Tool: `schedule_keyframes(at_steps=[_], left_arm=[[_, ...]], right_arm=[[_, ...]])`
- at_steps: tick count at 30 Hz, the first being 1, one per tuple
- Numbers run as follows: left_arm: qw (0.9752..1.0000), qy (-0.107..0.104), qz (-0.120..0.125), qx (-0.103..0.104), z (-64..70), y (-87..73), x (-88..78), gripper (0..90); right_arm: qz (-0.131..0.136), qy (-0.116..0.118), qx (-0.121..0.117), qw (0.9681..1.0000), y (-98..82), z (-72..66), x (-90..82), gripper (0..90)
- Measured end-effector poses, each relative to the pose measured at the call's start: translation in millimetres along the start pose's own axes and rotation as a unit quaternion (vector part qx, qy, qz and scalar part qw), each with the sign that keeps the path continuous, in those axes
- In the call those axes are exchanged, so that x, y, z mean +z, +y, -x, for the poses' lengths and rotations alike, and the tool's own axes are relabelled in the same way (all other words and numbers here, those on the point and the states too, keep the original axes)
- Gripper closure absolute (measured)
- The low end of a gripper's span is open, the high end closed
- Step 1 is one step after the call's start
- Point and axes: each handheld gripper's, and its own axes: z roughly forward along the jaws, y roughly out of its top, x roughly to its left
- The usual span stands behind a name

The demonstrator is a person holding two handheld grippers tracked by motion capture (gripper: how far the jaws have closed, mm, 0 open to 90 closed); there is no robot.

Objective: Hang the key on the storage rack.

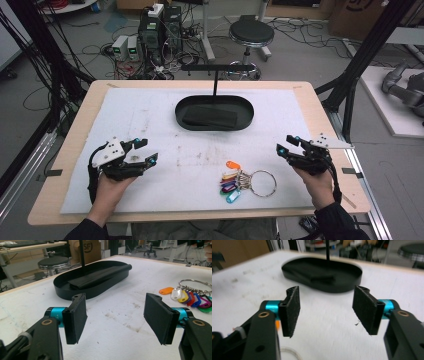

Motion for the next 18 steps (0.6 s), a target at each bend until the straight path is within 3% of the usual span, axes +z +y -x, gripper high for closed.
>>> schedule_keyframes(at_steps=[2, 9, 14, 18], left_arm=[[1.0000, -0.001, 0.002, 0.001, -0.1, 1.3, 1.5, 34.8], [0.9999, -0.001, 0.011, 0.008, -1.3, 9.2, 14.3, 34.8], [0.9997, 0.005, 0.015, 0.019, 1.4, 16.0, 24.8, 34.8], [0.9996, 0.013, 0.017, 0.021, 2.0, 19.8, 28.8, 34.8]], right_arm=[[-0.013, 0.005, 0.005, 0.9999, -5.5, -1.1, -1.1, 48.3], [-0.062, -0.009, -0.005, 0.9980, -24.5, -11.4, -11.4, 59.4], [-0.109, 0.009, 0.003, 0.9940, -37.6, -14.8, -11.5, 67.6], [-0.132, 0.020, 0.006, 0.9911, -42.1, -19.0, -6.6, 69.6]])
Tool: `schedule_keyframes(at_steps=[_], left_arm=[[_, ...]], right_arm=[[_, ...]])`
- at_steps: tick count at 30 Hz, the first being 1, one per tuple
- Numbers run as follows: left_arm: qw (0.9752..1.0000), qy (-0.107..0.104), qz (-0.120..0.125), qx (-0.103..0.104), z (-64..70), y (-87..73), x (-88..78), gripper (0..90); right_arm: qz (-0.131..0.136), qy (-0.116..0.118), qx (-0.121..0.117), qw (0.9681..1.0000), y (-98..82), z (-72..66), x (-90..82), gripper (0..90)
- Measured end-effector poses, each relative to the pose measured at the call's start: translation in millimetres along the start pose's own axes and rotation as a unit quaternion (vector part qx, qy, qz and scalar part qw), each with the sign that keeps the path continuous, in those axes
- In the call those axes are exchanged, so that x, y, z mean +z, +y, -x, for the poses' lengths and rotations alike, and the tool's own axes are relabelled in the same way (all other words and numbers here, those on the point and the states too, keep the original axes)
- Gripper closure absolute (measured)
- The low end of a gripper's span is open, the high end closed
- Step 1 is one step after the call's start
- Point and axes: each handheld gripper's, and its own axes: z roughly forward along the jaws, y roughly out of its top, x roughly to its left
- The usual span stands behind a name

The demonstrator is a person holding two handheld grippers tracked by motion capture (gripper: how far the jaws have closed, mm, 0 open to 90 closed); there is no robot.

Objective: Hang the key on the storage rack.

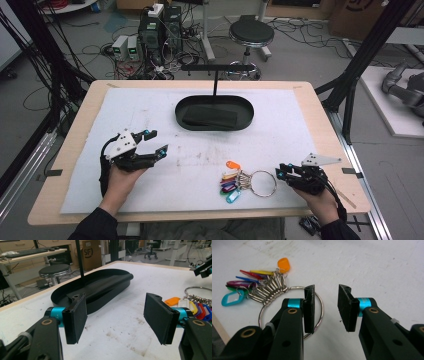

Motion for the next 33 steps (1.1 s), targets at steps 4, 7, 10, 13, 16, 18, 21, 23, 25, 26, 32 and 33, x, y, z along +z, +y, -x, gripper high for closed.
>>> schedule_keyframes(at_steps=[4, 7, 10, 13, 16, 18, 21, 23, 25, 26, 32, 33], left_arm=[[0.9999, 0.008, 0.004, -0.004, -0.7, 1.2, 1.7, 34.8], [1.0000, 0.008, 0.000, -0.004, -0.5, 1.1, 2.7, 34.8], [1.0000, 0.004, 0.001, -0.005, 1.4, 1.4, 3.5, 34.8], [1.0000, 0.003, -0.001, -0.004, 3.0, 1.7, 3.5, 34.8], [1.0000, 0.000, -0.004, -0.001, 4.5, 1.2, 4.2, 34.8], [1.0000, -0.001, -0.007, -0.001, 5.5, 0.9, 4.8, 34.8], [1.0000, -0.004, -0.008, 0.000, 6.7, 1.0, 5.8, 34.8], [1.0000, -0.005, -0.009, 0.002, 7.5, 1.4, 6.1, 34.8], [1.0000, -0.005, -0.007, 0.001, 8.2, 1.5, 6.7, 34.8], [1.0000, -0.006, -0.007, 0.001, 8.2, 1.6, 6.9, 34.8], [0.9999, -0.007, -0.009, 0.002, 8.5, 1.0, 6.8, 34.8], [1.0000, -0.007, -0.007, 0.001, 8.6, 0.9, 6.7, 34.8]], right_arm=[[-0.014, -0.001, 0.003, 0.9999, -3.5, 0.2, 4.9, 71.0], [-0.023, 0.002, 0.008, 0.9997, -5.6, 1.4, 8.2, 70.9], [-0.032, 0.002, -0.006, 0.9995, -5.6, -0.3, 13.4, 70.9], [-0.047, 0.004, -0.018, 0.9987, -5.4, -2.5, 20.0, 71.0], [-0.053, -0.011, -0.038, 0.9978, -5.4, -6.3, 24.3, 77.1], [-0.054, -0.018, -0.039, 0.9976, -5.1, -5.0, 24.3, 82.0], [-0.055, -0.016, -0.047, 0.9972, -4.4, -4.7, 24.8, 86.6], [-0.057, -0.019, -0.048, 0.9971, -3.1, -5.0, 25.4, 87.4], [-0.056, -0.020, -0.045, 0.9972, -1.6, -4.6, 26.4, 87.9], [-0.055, -0.022, -0.047, 0.9972, -0.8, -5.0, 27.0, 88.1], [-0.017, -0.034, -0.058, 0.9976, 7.2, -7.4, 23.8, 88.3], [-0.011, -0.036, -0.060, 0.9975, 7.9, -7.0, 22.6, 88.2]])
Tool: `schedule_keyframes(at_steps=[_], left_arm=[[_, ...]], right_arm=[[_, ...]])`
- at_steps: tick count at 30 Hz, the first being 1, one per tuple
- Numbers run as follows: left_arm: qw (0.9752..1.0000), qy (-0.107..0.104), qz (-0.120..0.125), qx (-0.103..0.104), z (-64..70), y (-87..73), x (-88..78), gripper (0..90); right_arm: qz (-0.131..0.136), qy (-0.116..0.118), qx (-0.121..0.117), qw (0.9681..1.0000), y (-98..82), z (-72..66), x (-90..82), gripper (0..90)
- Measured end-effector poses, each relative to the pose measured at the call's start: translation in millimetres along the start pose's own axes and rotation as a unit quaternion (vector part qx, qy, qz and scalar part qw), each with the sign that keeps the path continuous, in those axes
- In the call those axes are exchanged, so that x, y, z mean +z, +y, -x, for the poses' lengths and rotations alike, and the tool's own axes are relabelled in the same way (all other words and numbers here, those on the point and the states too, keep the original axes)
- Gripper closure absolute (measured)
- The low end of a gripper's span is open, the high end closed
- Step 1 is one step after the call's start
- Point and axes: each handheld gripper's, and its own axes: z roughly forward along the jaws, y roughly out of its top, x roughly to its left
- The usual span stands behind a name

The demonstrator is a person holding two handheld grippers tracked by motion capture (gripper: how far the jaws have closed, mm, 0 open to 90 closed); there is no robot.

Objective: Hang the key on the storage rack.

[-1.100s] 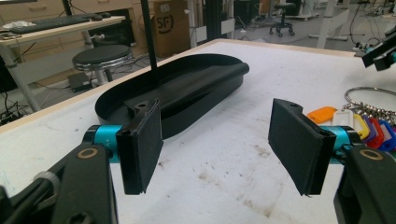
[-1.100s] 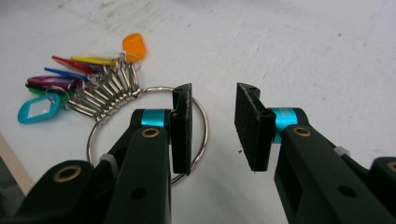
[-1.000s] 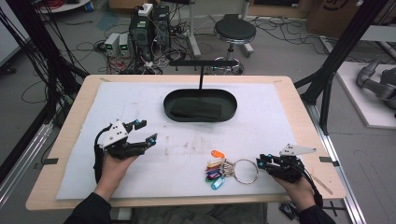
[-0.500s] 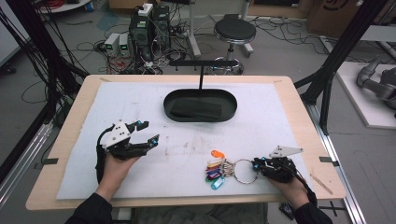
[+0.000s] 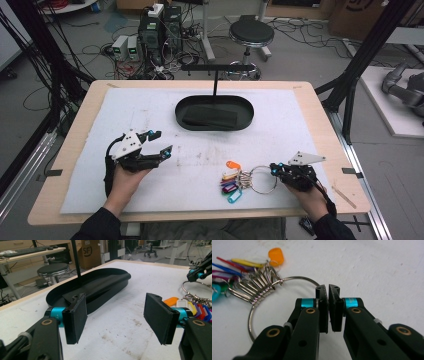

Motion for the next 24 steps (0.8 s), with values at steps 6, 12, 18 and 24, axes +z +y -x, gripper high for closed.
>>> schedule_keyframes(at_steps=[6, 12, 18, 24], left_arm=[[1.0000, 0.001, 0.001, 0.001, 0.3, -0.1, -1.8, 34.8], [1.0000, 0.001, 0.001, 0.001, 0.3, 0.0, -1.6, 34.8], [1.0000, -0.002, 0.003, 0.002, 1.5, 0.2, 0.6, 34.8], [1.0000, -0.002, 0.002, 0.002, 2.0, 0.5, 1.2, 34.8]], right_arm=[[0.065, 0.011, 0.009, 0.9978, 5.6, -1.3, -12.8, 88.2], [0.103, 0.033, 0.003, 0.9941, 9.3, -8.3, -19.6, 88.2], [0.118, 0.056, 0.012, 0.9914, 9.9, -10.5, -22.0, 87.9], [0.117, 0.086, 0.026, 0.9890, 9.7, -12.6, -21.2, 86.4]])
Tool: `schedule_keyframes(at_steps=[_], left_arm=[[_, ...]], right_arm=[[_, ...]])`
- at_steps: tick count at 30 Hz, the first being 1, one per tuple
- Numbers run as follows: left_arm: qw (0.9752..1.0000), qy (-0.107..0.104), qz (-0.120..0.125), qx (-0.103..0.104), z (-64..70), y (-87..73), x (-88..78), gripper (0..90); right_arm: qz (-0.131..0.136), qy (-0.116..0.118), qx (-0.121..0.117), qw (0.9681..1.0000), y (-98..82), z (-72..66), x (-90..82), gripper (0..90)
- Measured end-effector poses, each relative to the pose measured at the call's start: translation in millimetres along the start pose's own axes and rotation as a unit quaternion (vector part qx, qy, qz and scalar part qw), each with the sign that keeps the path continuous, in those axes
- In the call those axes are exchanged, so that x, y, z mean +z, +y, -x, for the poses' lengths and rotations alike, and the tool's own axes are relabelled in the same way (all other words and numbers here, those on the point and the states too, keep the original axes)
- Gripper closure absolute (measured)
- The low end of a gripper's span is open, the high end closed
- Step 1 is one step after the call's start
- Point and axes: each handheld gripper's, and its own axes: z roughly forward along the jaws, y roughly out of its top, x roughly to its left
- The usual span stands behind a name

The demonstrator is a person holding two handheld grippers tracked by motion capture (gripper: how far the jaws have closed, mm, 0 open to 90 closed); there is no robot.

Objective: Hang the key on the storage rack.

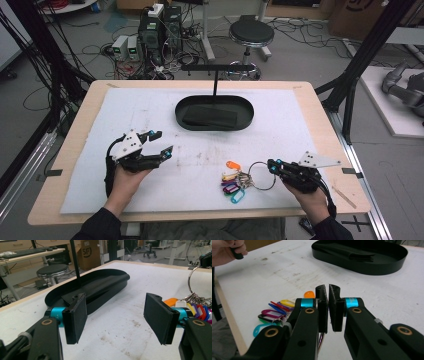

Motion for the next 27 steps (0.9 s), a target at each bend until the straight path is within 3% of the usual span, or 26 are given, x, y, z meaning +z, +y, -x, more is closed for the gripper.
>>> schedule_keyframes(at_steps=[5, 13, 21, 27], left_arm=[[1.0000, -0.003, -0.001, 0.001, 0.6, 0.1, 0.1, 34.8], [1.0000, -0.003, 0.000, 0.000, 0.6, -0.4, -0.5, 34.8], [0.9999, -0.005, -0.008, 0.005, 0.0, -3.4, -3.3, 34.8], [1.0000, 0.006, -0.004, 0.001, -0.6, -6.2, -17.3, 34.9]], right_arm=[[-0.019, 0.017, 0.009, 0.9996, -1.3, -2.2, 4.9, 85.6], [-0.034, 0.022, 0.021, 0.9990, -1.6, 1.4, 5.9, 86.8], [-0.020, 0.038, -0.004, 0.9990, 8.3, -3.3, 4.3, 88.0], [-0.012, 0.048, -0.026, 0.9984, 25.9, -5.5, 9.6, 88.2]])
